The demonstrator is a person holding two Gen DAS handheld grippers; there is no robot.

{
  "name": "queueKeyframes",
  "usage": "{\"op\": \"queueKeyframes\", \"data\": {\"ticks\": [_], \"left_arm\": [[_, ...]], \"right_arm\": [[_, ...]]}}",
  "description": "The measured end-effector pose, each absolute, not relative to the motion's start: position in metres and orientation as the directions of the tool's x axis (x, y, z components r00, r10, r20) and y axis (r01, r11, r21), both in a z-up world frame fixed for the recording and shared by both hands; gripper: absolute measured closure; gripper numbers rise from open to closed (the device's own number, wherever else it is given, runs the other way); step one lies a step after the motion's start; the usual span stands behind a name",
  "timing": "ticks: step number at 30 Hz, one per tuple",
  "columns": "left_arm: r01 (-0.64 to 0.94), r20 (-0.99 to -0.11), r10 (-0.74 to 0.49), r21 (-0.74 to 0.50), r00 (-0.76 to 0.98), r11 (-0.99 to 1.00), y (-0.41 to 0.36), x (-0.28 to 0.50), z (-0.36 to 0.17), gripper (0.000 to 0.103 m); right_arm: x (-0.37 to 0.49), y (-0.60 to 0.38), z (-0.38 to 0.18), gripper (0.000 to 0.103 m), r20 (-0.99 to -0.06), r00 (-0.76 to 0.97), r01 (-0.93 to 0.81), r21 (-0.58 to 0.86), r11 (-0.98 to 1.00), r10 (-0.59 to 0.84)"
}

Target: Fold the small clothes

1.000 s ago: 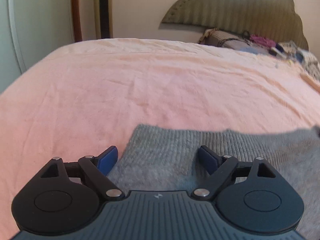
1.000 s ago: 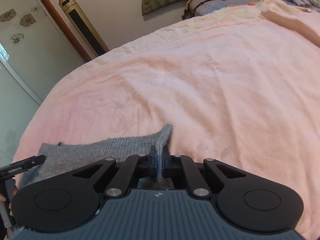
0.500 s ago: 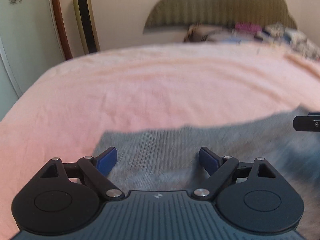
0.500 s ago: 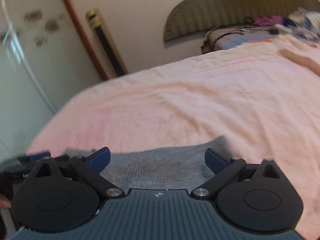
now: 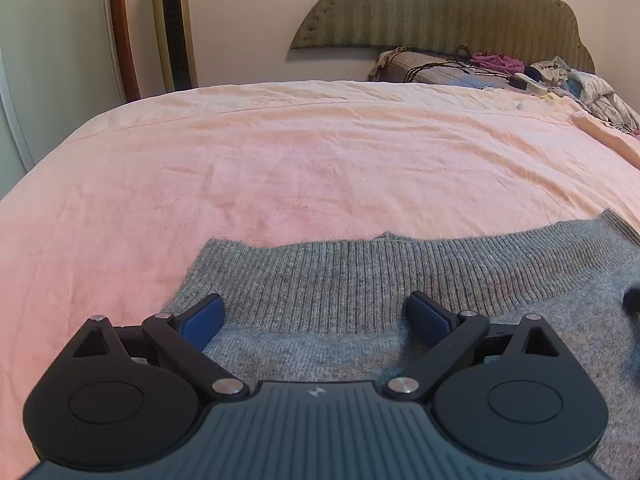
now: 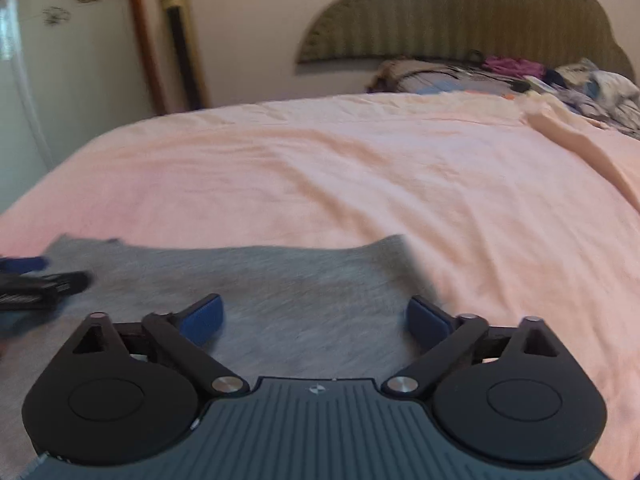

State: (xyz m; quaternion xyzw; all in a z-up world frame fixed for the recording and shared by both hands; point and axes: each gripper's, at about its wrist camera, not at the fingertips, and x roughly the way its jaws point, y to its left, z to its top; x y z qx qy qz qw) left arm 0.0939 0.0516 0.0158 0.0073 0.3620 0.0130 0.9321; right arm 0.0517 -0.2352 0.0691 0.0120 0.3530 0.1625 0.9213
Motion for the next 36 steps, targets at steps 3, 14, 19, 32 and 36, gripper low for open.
{"op": "queueKeyframes", "data": {"ticks": [3, 14, 19, 32, 36], "left_arm": [[-0.017, -0.675, 0.026, 0.02, 0.737, 1.0, 0.052, 0.095, 0.016, 0.004], [-0.04, -0.656, 0.039, 0.013, 0.754, 0.999, 0.064, 0.047, 0.016, 0.0], [-0.068, -0.678, 0.066, 0.023, 0.732, 0.997, 0.066, 0.051, 0.02, 0.0], [-0.026, -0.657, 0.0, -0.03, 0.754, 0.999, 0.067, 0.012, 0.019, 0.0], [-0.038, -0.689, -0.016, -0.063, 0.725, 0.997, 0.064, -0.013, 0.034, 0.0]], "right_arm": [[0.045, -0.237, 0.054, 0.0, -0.637, 0.708, -0.311, 0.107, 0.944, 0.305], [0.043, -0.254, 0.055, 0.0, -0.633, 0.729, -0.272, 0.081, 0.959, 0.261], [0.05, -0.255, 0.056, 0.0, -0.646, 0.725, -0.254, 0.073, 0.964, 0.24], [0.004, -0.276, 0.055, 0.0, -0.638, 0.707, -0.274, 0.152, 0.95, 0.306], [-0.008, -0.262, 0.068, 0.0, -0.678, 0.689, -0.267, 0.093, 0.959, 0.257]]}}
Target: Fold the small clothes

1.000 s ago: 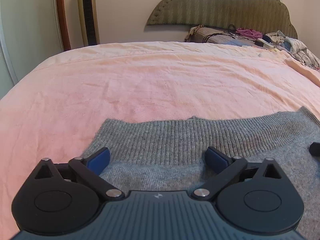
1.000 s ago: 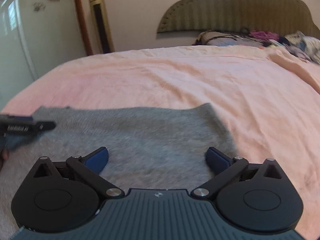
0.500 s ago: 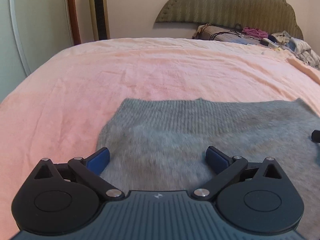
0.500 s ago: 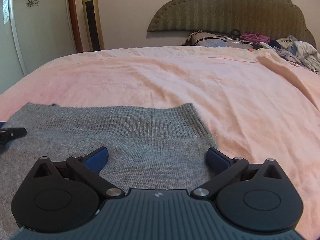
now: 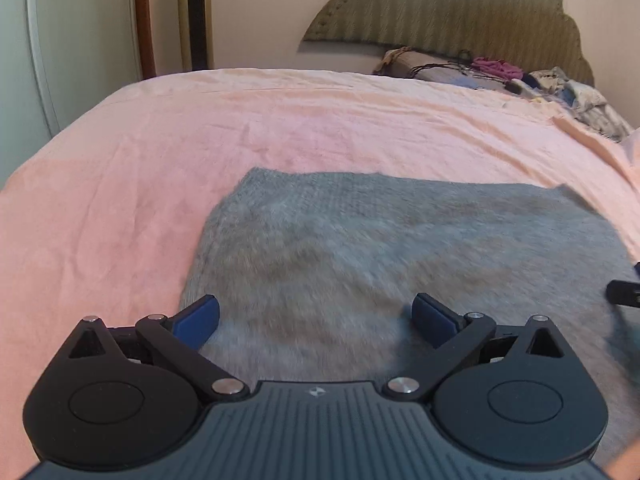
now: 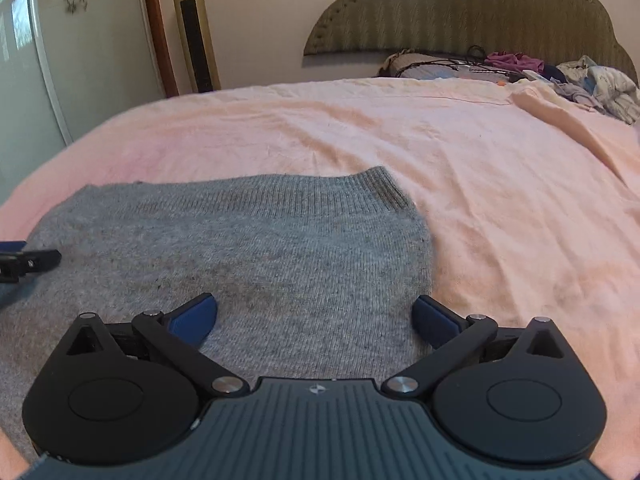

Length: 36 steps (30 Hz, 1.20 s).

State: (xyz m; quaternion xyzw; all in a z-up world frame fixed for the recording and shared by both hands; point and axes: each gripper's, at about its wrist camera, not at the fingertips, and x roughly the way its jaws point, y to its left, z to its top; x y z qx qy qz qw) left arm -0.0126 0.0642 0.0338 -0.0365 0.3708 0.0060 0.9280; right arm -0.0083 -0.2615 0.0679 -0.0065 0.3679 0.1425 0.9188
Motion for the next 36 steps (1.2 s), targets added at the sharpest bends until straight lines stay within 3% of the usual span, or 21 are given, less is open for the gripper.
{"op": "queueKeyframes", "data": {"ticks": [4, 5, 7, 9, 12, 14, 16, 18, 21, 24, 26, 30, 32, 36], "left_arm": [[0.044, -0.658, -0.036, -0.004, 0.752, 0.999, 0.058, -0.04, 0.02, 0.0], [0.058, -0.634, -0.055, -0.016, 0.771, 0.998, 0.062, -0.043, 0.016, 0.0], [0.011, -0.662, -0.035, -0.04, 0.749, 0.999, 0.07, -0.039, 0.024, 0.0], [-0.023, -0.686, -0.03, -0.068, 0.727, 0.997, 0.079, -0.043, 0.035, 0.0], [-0.01, -0.632, -0.09, -0.153, 0.77, 0.988, 0.09, -0.078, 0.052, 0.0], [0.028, -0.648, -0.136, -0.174, 0.749, 0.984, 0.086, -0.094, 0.046, 0.0], [0.059, -0.688, -0.092, -0.071, 0.72, 0.996, 0.07, -0.104, 0.027, 0.0], [0.087, -0.668, -0.028, 0.055, 0.744, 0.995, 0.059, -0.116, 0.021, 0.0], [0.03, -0.667, -0.045, -0.035, 0.744, 0.999, 0.072, -0.128, 0.036, 0.0], [-0.114, -0.652, -0.089, -0.262, 0.753, 0.958, 0.107, -0.151, 0.045, 0.0], [-0.208, -0.644, -0.181, -0.479, 0.743, 0.853, 0.132, -0.171, 0.036, 0.0], [-0.253, -0.482, -0.355, -0.81, 0.801, 0.529, 0.16, -0.196, 0.014, 0.0], [-0.267, -0.437, -0.341, -0.855, 0.832, 0.445, 0.164, -0.19, 0.008, 0.0], [-0.341, -0.489, -0.261, -0.823, 0.832, 0.455, 0.161, -0.167, 0.01, 0.001]], "right_arm": [[-0.039, -0.253, 0.069, 0.0, -0.677, 0.677, -0.348, 0.053, 0.936, 0.29], [-0.04, -0.255, 0.058, 0.0, -0.694, 0.666, -0.354, 0.028, 0.935, 0.273], [-0.042, -0.272, 0.054, 0.0, -0.65, 0.679, -0.361, 0.11, 0.926, 0.342], [-0.041, -0.272, 0.06, 0.0, -0.682, 0.663, -0.351, 0.08, 0.933, 0.308], [-0.057, -0.278, 0.074, 0.0, -0.698, 0.66, -0.311, 0.082, 0.947, 0.277], [-0.08, -0.281, 0.083, 0.0, -0.652, 0.685, -0.342, 0.107, 0.933, 0.326], [-0.093, -0.278, 0.075, 0.0, -0.677, 0.643, -0.372, 0.132, 0.919, 0.358], [-0.111, -0.27, 0.059, 0.0, -0.673, 0.671, -0.426, -0.007, 0.905, 0.311], [-0.115, -0.278, 0.069, 0.0, -0.688, 0.656, -0.399, 0.033, 0.916, 0.31], [-0.125, -0.297, 0.09, 0.0, -0.676, 0.661, -0.339, 0.117, 0.933, 0.325], [-0.131, -0.322, 0.097, 0.0, -0.666, 0.652, -0.276, 0.236, 0.932, 0.362], [-0.139, -0.386, 0.081, 0.0, -0.601, 0.586, -0.023, 0.658, 0.753, 0.543], [-0.14, -0.398, 0.063, 0.0, -0.522, 0.572, 0.066, 0.798, 0.599, 0.633], [-0.124, -0.389, 0.055, 0.0, -0.495, 0.607, 0.09, 0.82, 0.565, 0.621]]}}
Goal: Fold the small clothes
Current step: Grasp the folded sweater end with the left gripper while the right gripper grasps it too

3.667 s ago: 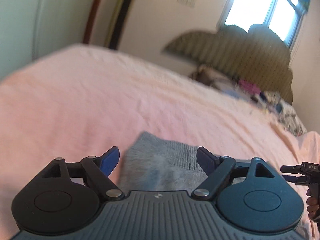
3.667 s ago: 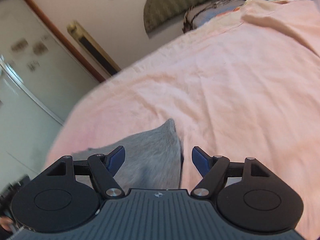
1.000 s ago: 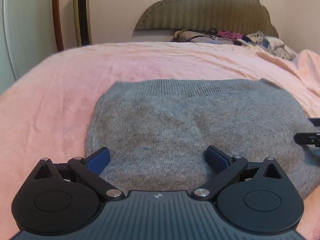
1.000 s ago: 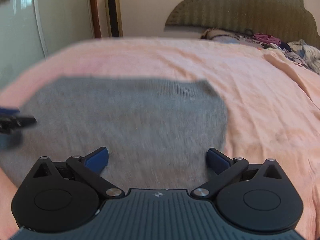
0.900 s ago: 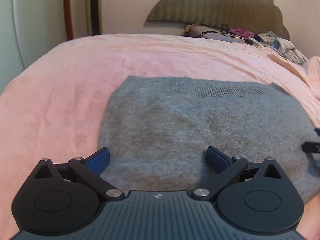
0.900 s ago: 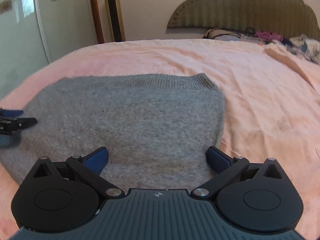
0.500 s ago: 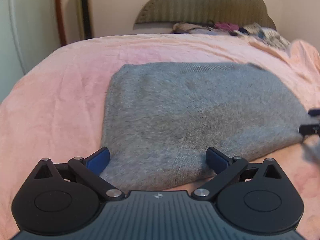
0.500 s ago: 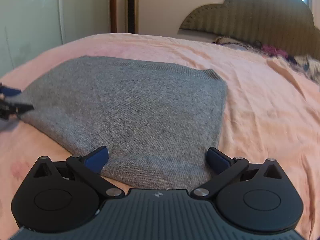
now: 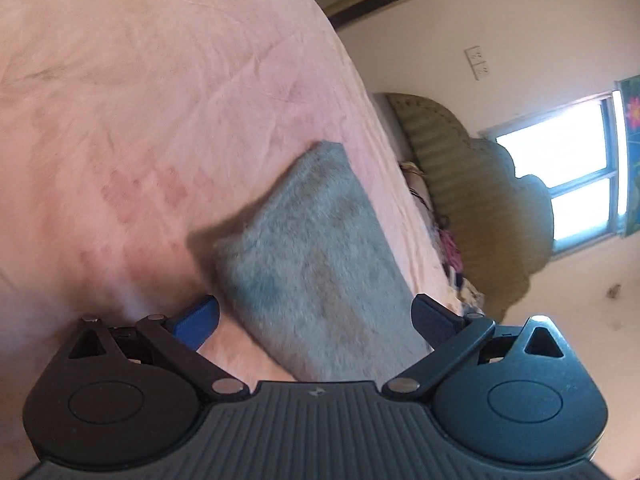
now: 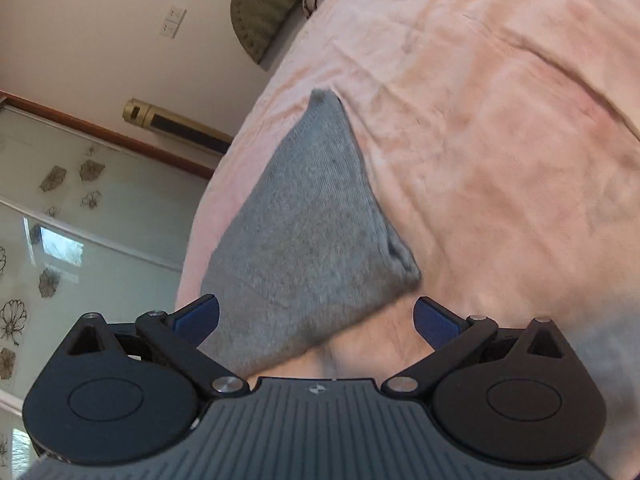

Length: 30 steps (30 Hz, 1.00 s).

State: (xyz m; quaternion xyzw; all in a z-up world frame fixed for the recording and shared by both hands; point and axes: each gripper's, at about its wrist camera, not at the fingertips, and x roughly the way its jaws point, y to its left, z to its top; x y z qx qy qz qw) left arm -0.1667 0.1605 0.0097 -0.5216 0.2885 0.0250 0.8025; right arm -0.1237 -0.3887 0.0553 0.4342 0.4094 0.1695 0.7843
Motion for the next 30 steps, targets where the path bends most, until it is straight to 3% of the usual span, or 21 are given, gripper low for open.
{"op": "queueKeyframes", "data": {"ticks": [1, 2, 3, 4, 5, 6, 9, 14, 17, 20, 21, 22, 23, 24, 25, 30], "left_arm": [[-0.36, -0.51, -0.237, -0.804, 0.827, 0.474, 0.157, -0.162, 0.012, 0.006], [-0.382, -0.539, -0.204, -0.771, 0.817, 0.509, 0.153, -0.158, 0.016, 0.037], [-0.404, -0.578, -0.18, -0.728, 0.796, 0.554, 0.15, -0.154, 0.017, 0.064], [-0.433, -0.631, -0.177, -0.683, 0.755, 0.587, 0.145, -0.146, 0.011, 0.098], [-0.437, -0.641, -0.185, -0.678, 0.745, 0.591, 0.145, -0.146, 0.005, 0.098], [-0.431, -0.63, -0.182, -0.687, 0.755, 0.585, 0.146, -0.148, 0.003, 0.099], [-0.378, -0.615, -0.148, -0.638, 0.775, 0.671, 0.136, -0.156, 0.016, 0.099], [-0.278, -0.556, -0.179, -0.637, 0.812, 0.719, 0.128, -0.185, 0.039, 0.099], [-0.368, -0.631, -0.155, -0.616, 0.76, 0.697, 0.141, -0.179, 0.015, 0.099], [-0.397, -0.607, -0.206, -0.703, 0.768, 0.59, 0.157, -0.177, 0.0, 0.096], [-0.402, -0.605, -0.216, -0.715, 0.767, 0.572, 0.159, -0.177, 0.001, 0.095], [-0.412, -0.606, -0.22, -0.721, 0.764, 0.557, 0.161, -0.176, 0.001, 0.093], [-0.418, -0.606, -0.221, -0.726, 0.764, 0.546, 0.162, -0.174, 0.001, 0.091], [-0.422, -0.605, -0.217, -0.728, 0.766, 0.54, 0.162, -0.172, 0.0, 0.091], [-0.424, -0.605, -0.209, -0.725, 0.768, 0.542, 0.16, -0.172, 0.0, 0.09], [-0.432, -0.631, -0.107, -0.635, 0.769, 0.641, 0.14, -0.157, 0.011, 0.091]], "right_arm": [[-0.116, -0.387, 0.055, 0.0, -0.493, 0.611, 0.095, 0.822, 0.561, 0.619], [-0.111, -0.385, 0.055, 0.002, -0.499, 0.608, 0.095, 0.818, 0.568, 0.617], [-0.108, -0.383, 0.055, 0.014, -0.502, 0.61, 0.083, 0.81, 0.58, 0.613], [-0.106, -0.382, 0.054, 0.042, -0.504, 0.603, 0.067, 0.804, 0.591, 0.618], [-0.101, -0.38, 0.049, 0.062, -0.516, 0.576, 0.066, 0.802, 0.593, 0.634], [-0.097, -0.38, 0.042, 0.09, -0.535, 0.549, 0.085, 0.8, 0.594, 0.643], [-0.094, -0.384, 0.035, 0.091, -0.535, 0.54, 0.058, 0.794, 0.606, 0.649], [-0.1, -0.416, 0.071, 0.093, -0.526, 0.587, -0.006, 0.757, 0.653, 0.616], [-0.096, -0.427, 0.066, 0.093, -0.578, 0.55, 0.007, 0.725, 0.689, 0.603], [-0.095, -0.417, 0.056, 0.085, -0.631, 0.511, 0.026, 0.69, 0.723, 0.584], [-0.097, -0.421, 0.059, 0.071, -0.612, 0.531, 0.038, 0.708, 0.706, 0.586], [-0.097, -0.423, 0.066, 0.049, -0.585, 0.574, 0.046, 0.722, 0.691, 0.573], [-0.099, -0.425, 0.075, 0.036, -0.555, 0.62, 0.034, 0.725, 0.688, 0.555], [-0.098, -0.423, 0.085, 0.016, -0.529, 0.657, 0.012, 0.719, 0.695, 0.537], [-0.094, -0.421, 0.097, 0.006, -0.508, 0.682, -0.014, 0.711, 0.703, 0.527], [-0.05, -0.354, 0.129, 0.006, -0.466, 0.576, -0.203, 0.715, 0.669, 0.672]]}}
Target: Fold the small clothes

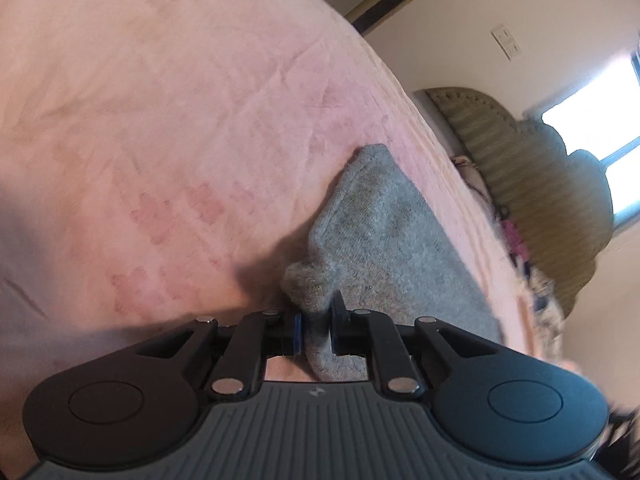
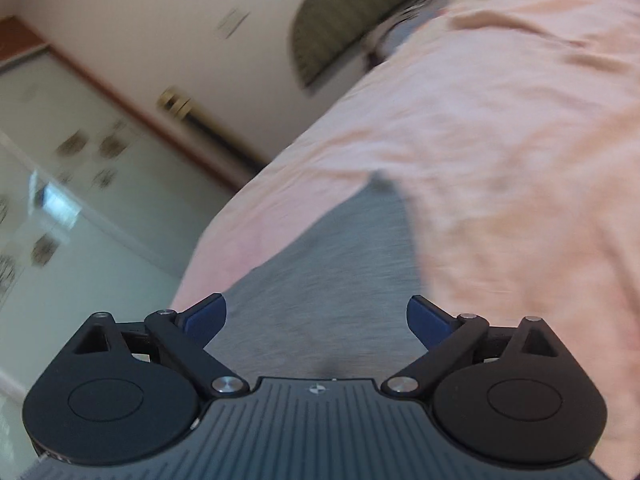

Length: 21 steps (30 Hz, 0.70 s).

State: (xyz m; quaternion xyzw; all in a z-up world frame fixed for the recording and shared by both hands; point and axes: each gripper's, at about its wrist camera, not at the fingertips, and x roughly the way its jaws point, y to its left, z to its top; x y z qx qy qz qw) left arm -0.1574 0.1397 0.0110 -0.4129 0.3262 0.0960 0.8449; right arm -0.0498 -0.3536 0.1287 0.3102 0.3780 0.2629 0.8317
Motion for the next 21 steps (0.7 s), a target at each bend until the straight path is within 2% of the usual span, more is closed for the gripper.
{"op": "queueKeyframes", "data": {"ticks": [5, 8, 11, 15, 19, 21], "left_arm": [[-0.259, -0.607, -0.014, -0.361, 0.795, 0.896, 0.083, -0.153, 0.039, 0.095], [-0.128, -0.57, 0.004, -0.177, 0.822, 0.976, 0.048, -0.158, 0.047, 0.095], [-0.057, -0.543, 0.025, -0.044, 0.84, 0.997, 0.025, -0.164, 0.046, 0.095], [-0.032, -0.54, 0.031, 0.008, 0.841, 0.999, 0.019, -0.163, 0.042, 0.095], [-0.103, -0.569, 0.081, -0.006, 0.818, 0.995, 0.03, -0.156, 0.036, 0.094], [-0.147, -0.578, 0.119, -0.002, 0.808, 0.989, 0.036, -0.156, 0.035, 0.09]], "right_arm": [[-0.011, -0.234, 0.137, 0.005, -0.512, 0.31, -0.403, 0.693, 0.598, 0.801], [0.006, -0.164, 0.132, 0.005, -0.57, 0.146, -0.471, 0.679, 0.563, 0.809], [0.023, -0.109, 0.132, 0.005, -0.577, -0.002, -0.506, 0.705, 0.497, 0.816], [0.04, -0.049, 0.13, 0.006, -0.646, -0.079, -0.549, 0.664, 0.507, 0.76], [0.035, -0.01, 0.123, 0.011, -0.725, -0.121, -0.63, 0.584, 0.512, 0.678], [0.03, 0.003, 0.116, 0.012, -0.756, -0.148, -0.657, 0.557, 0.508, 0.638]]}}
